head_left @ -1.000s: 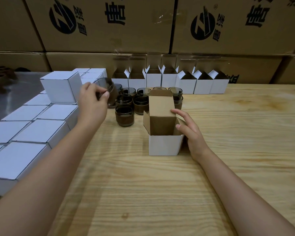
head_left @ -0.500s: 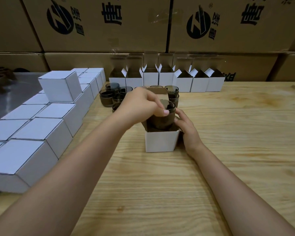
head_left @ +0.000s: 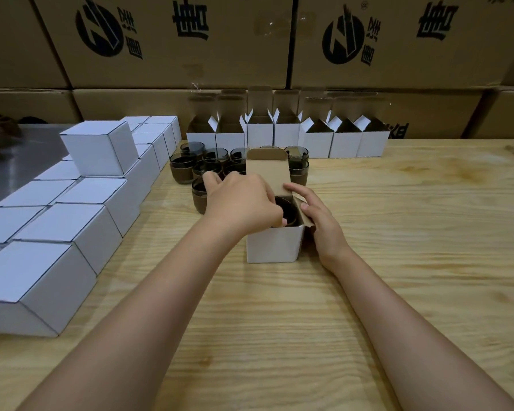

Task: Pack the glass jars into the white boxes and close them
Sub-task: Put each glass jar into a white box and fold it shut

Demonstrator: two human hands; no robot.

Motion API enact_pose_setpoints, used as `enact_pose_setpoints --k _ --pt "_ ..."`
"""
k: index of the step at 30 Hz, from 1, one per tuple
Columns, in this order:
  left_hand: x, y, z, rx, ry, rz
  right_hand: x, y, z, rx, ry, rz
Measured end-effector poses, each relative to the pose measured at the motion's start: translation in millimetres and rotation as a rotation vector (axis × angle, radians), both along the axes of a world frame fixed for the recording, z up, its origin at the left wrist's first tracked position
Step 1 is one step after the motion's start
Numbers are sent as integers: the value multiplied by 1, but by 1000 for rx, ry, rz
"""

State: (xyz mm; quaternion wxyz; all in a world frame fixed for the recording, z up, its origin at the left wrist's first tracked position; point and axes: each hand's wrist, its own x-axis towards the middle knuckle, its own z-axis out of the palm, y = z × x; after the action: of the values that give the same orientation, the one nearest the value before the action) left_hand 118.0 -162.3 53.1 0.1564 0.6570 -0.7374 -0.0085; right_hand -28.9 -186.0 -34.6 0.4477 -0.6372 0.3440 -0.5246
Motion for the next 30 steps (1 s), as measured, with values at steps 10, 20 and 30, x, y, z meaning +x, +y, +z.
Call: enact_pose_setpoints --k 10,20,30 --pt "-6 2 3 76 -272 -64 -1 -1 -2 2 2 -1" --pt "19 13 -42 -622 793 -137 0 2 1 38 -34 -6" --pt "6 2 -76 77 1664 -53 1 7 5 32 -42 -19"
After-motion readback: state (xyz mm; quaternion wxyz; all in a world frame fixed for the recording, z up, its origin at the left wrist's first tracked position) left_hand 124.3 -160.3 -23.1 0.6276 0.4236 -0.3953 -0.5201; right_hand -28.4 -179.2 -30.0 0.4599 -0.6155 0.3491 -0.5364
